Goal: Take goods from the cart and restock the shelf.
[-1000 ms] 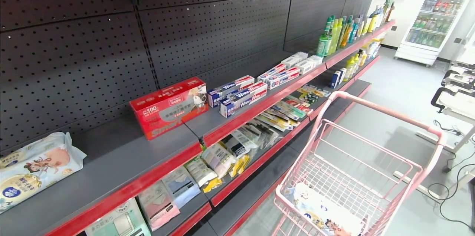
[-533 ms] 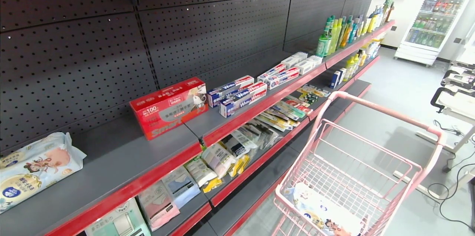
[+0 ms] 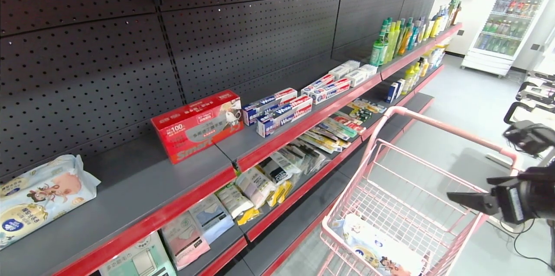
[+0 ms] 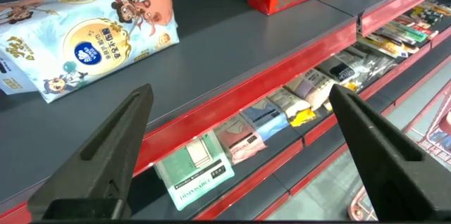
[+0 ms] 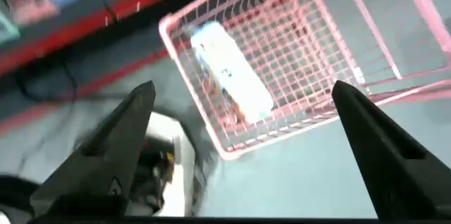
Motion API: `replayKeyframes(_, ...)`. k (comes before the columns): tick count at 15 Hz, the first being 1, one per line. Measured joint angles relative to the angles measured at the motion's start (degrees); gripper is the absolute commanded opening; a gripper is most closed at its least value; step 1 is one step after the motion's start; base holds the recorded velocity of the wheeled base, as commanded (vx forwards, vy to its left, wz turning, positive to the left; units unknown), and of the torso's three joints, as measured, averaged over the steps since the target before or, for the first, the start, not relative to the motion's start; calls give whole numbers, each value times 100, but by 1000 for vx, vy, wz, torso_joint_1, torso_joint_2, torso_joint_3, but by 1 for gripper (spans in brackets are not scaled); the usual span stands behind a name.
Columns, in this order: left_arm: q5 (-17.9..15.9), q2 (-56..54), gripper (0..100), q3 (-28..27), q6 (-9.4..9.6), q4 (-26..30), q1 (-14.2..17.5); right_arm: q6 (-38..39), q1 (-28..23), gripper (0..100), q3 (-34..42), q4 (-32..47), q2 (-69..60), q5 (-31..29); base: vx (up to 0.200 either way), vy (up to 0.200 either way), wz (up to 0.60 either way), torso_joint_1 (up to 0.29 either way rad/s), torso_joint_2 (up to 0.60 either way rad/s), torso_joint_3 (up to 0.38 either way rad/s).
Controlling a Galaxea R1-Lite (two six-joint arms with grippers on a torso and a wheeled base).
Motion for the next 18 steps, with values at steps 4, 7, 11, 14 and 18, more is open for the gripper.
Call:
replayKeyframes(4, 0, 0, 100, 0, 0, -2, 0, -1223, 71, 100, -140, -174, 1855, 184, 0, 0, 0, 0, 0, 0)
replayKeyframes(7, 0, 0, 100, 0, 0, 0, 0, -1453, 239, 100, -66, -707, 2644, 151, 0, 0, 0, 0, 0, 0)
replayKeyframes(11, 0, 0, 100, 0, 0, 0, 0, -1475, 279, 100, 124, -1228, 3053, 150, 0, 0, -450, -2, 2, 3)
replayKeyframes(14, 0, -2, 100, 0, 5, 0, 0, -1491, 393, 100, 98, -1579, 3390, 150, 0, 0, -600, 2, 7, 5)
replayKeyframes(18, -2, 0, 100, 0, 2, 0, 0, -1488, 753, 100, -96, -1764, 3862, 189, 0, 0, -300, -4, 2, 2)
